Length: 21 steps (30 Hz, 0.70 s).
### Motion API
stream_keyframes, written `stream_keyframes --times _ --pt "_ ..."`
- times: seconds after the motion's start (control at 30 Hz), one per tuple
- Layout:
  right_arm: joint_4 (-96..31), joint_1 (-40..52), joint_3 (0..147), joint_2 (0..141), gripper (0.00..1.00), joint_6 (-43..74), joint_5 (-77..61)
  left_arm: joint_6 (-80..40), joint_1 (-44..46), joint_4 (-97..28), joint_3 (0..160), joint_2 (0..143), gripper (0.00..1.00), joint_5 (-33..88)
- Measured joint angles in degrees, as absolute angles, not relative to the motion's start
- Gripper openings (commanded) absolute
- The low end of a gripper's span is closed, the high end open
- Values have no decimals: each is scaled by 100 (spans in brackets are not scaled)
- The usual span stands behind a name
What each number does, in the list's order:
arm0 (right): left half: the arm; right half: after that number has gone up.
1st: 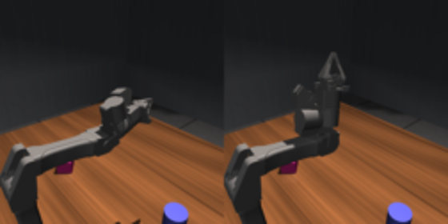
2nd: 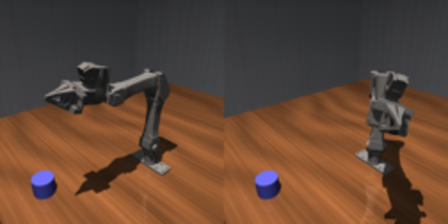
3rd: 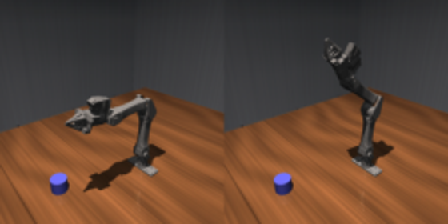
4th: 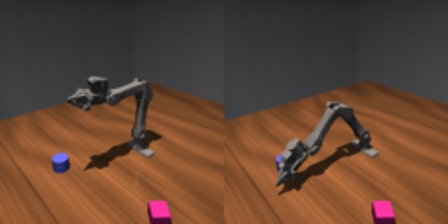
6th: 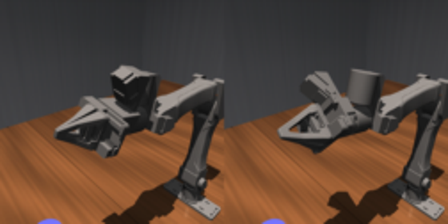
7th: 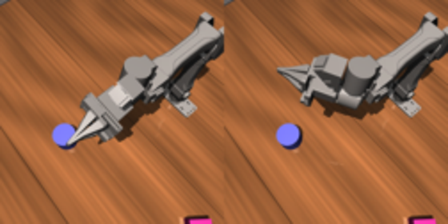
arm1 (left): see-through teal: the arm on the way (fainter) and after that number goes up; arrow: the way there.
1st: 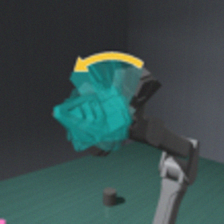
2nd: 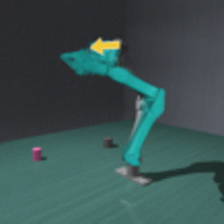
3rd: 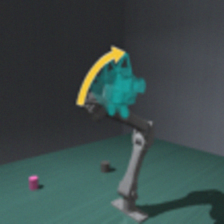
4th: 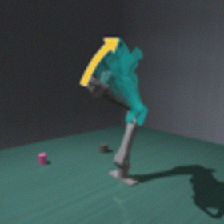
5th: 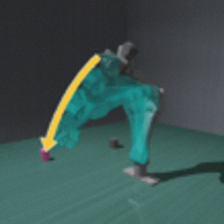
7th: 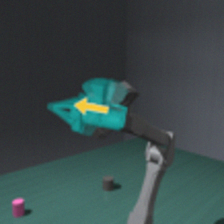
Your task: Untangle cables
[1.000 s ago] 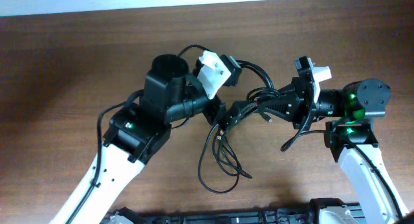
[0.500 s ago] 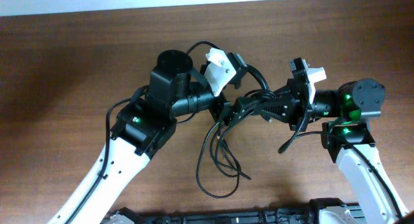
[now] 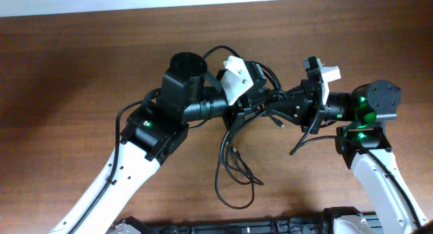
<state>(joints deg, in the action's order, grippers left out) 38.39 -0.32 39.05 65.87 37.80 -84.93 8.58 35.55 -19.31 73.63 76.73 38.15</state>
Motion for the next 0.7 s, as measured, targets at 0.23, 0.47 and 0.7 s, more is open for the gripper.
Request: stream_keyframes --times 0.23,0.47,0.7 --pt "3909 -8 3905 6587 29 3743 -8521 880 3555 -1892 7363 7736 0 3114" --pt "3920 -3 3905 6584 31 3726 -8635 880 3503 -1730 7363 7454 0 2497" --pt "3905 -276 3909 6569 65 4038 -8617 755 3479 -1756 7363 7413 0 1588"
